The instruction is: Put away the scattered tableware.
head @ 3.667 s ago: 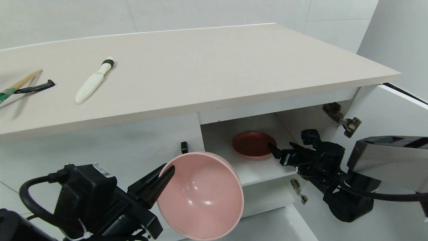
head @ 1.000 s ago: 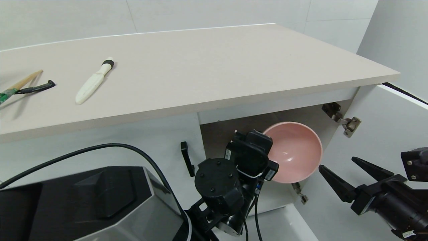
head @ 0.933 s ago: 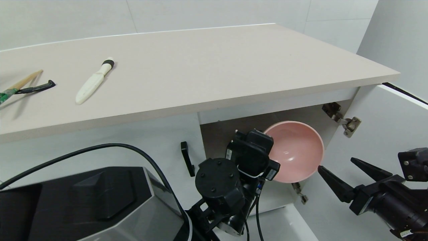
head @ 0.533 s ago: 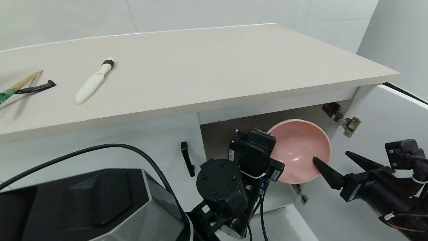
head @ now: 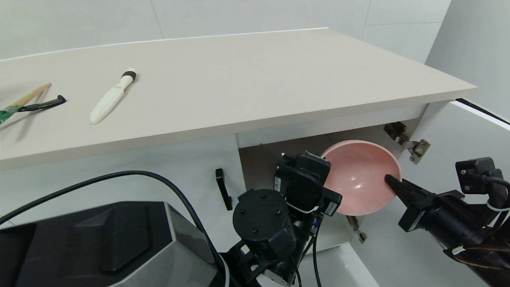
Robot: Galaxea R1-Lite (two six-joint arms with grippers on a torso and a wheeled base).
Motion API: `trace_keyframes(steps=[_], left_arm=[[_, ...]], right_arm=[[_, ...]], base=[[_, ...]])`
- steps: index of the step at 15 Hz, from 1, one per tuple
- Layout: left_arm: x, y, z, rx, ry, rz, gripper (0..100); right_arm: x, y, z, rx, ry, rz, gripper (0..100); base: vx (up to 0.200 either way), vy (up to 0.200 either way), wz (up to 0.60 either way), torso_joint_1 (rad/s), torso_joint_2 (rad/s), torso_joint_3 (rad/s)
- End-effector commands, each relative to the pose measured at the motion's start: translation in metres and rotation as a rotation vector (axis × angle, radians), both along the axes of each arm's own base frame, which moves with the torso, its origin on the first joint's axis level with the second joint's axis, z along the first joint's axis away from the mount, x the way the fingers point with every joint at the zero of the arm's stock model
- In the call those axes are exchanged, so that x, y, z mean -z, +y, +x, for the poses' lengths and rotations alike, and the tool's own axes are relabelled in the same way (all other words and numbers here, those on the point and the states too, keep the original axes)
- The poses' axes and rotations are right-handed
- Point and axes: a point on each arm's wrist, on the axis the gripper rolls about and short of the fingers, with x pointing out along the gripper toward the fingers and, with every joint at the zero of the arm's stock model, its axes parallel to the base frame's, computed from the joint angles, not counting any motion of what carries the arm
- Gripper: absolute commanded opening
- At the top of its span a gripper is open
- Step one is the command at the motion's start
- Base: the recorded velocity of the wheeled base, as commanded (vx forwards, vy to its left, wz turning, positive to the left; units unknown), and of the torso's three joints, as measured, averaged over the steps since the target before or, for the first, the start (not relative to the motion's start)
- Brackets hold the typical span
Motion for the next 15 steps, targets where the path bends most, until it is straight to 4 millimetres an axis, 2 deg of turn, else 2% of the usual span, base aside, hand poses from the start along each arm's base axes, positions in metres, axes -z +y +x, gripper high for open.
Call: trace_keyframes(steps=[1,2,3,7,10,12,15], left_arm=[[0.000,0.001,0.000,-0.004,0.001,0.001,0],[0.000,0.001,0.000,-0.004,0.001,0.001,0],[-0.001,0.001,0.000,-0.004,0.000,-0.001,100],[-0.017,0.004,-0.008,0.017,-0.008,-0.056,100],[-0.029,0.007,-0.040,0.119,0.019,-0.109,100],[-0.032,0.020,-0.055,0.231,0.071,-0.155,100],[-0.032,0.048,-0.052,0.319,0.126,-0.186,100]], right_arm=[[-0.001,0.001,-0.001,-0.009,-0.003,0.002,0],[0.000,0.001,-0.001,-0.009,-0.002,0.001,0],[0.000,0.001,-0.001,-0.009,-0.001,0.000,0],[0.002,0.001,-0.002,-0.007,0.006,-0.004,0],[0.006,0.001,0.000,-0.005,0.026,-0.015,0],[0.009,0.001,0.000,-0.005,0.039,-0.023,0],[0.012,-0.001,-0.003,-0.004,0.054,-0.032,0]], base=[[0.000,0.000,0.00,0.000,0.00,0.000],[0.000,0.000,0.00,0.000,0.00,0.000],[0.000,0.000,0.00,0.000,0.00,0.000],[0.000,0.000,0.00,0.000,0.00,0.000],[0.000,0.000,0.00,0.000,0.00,0.000],[0.000,0.000,0.00,0.000,0.00,0.000],[0.000,0.000,0.00,0.000,0.00,0.000]])
